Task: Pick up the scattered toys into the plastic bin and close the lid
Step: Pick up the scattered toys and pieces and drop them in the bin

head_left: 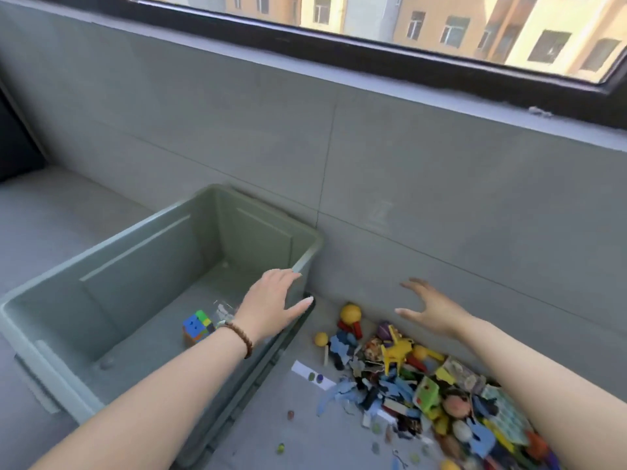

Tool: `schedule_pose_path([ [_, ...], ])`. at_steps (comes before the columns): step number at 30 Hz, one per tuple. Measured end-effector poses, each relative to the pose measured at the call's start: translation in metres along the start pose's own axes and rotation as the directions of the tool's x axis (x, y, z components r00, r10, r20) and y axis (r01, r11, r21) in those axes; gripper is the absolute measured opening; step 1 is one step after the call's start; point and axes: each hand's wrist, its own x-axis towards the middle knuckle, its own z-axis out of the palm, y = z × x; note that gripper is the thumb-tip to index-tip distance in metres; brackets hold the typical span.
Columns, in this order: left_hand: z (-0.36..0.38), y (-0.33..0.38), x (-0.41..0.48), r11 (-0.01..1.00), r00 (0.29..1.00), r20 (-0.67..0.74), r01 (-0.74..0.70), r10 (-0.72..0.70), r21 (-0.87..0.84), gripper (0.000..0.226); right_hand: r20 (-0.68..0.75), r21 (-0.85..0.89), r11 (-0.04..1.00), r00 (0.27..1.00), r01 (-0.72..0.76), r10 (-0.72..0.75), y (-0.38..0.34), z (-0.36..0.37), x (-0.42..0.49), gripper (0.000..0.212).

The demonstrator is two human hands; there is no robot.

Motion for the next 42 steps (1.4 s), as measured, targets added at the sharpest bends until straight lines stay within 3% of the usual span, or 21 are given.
schedule_pose_path([
  [2,0.026,0.025,0.006,0.998,0.996,0.067,-0.06,0.058,0.026,0.091,0.05,0.06,0.997,0.997,-0.058,0.055,0.034,0.011,-0.01,0.072],
  [4,0.057,0.042,0.014,0.998,0.988,0.149,-0.053,0.049,0.026,0.074,0.111,0.113,0.988,0.989,-0.107,0.094,0.065,0.029,-0.016,0.07],
  [6,0.092,0.053,0.023,1.0,0.969,0.248,0.012,-0.012,0.0,0.065,0.114,0.17,0.975,0.985,-0.146,0.127,0.094,0.048,-0.016,0.065],
  [11,0.174,0.08,0.049,0.962,0.876,0.459,0.236,-0.149,-0.138,0.067,0.156,0.319,0.918,0.969,-0.234,0.192,0.158,0.092,-0.005,0.042],
  [13,0.204,0.089,0.06,0.917,0.846,0.498,0.334,-0.19,-0.217,0.071,0.168,0.36,0.898,0.965,-0.251,0.203,0.181,0.113,0.002,0.047],
  [16,0.239,0.105,0.073,0.891,0.818,0.55,0.367,-0.171,-0.269,0.065,0.194,0.46,0.83,0.948,-0.316,0.253,0.211,0.139,0.01,0.06],
  [19,0.265,0.12,0.079,0.846,0.858,0.494,0.365,-0.143,-0.389,0.013,0.214,0.504,0.782,0.931,-0.365,0.296,0.23,0.158,0.016,0.072],
  [22,0.286,0.122,0.081,0.773,0.877,0.444,0.407,-0.183,-0.486,0.026,0.214,0.526,0.771,0.933,-0.36,0.29,0.241,0.173,0.025,0.076],
  [30,0.309,0.115,0.084,0.734,0.886,0.38,0.442,-0.267,-0.515,0.049,0.169,0.436,0.826,0.934,-0.358,0.316,0.239,0.205,0.047,0.106],
  [32,0.309,0.115,0.086,0.738,0.893,0.356,0.434,-0.276,-0.517,0.045,0.165,0.46,0.81,0.932,-0.363,0.324,0.238,0.205,0.051,0.106],
  [36,0.315,0.112,0.085,0.73,0.899,0.345,0.424,-0.269,-0.537,0.015,0.2,0.464,0.79,0.916,-0.401,0.348,0.242,0.204,0.056,0.104],
  [42,0.321,0.111,0.082,0.722,0.92,0.318,0.381,-0.23,-0.578,0.022,0.228,0.453,0.812,0.929,-0.367,0.293,0.237,0.202,0.056,0.102],
])
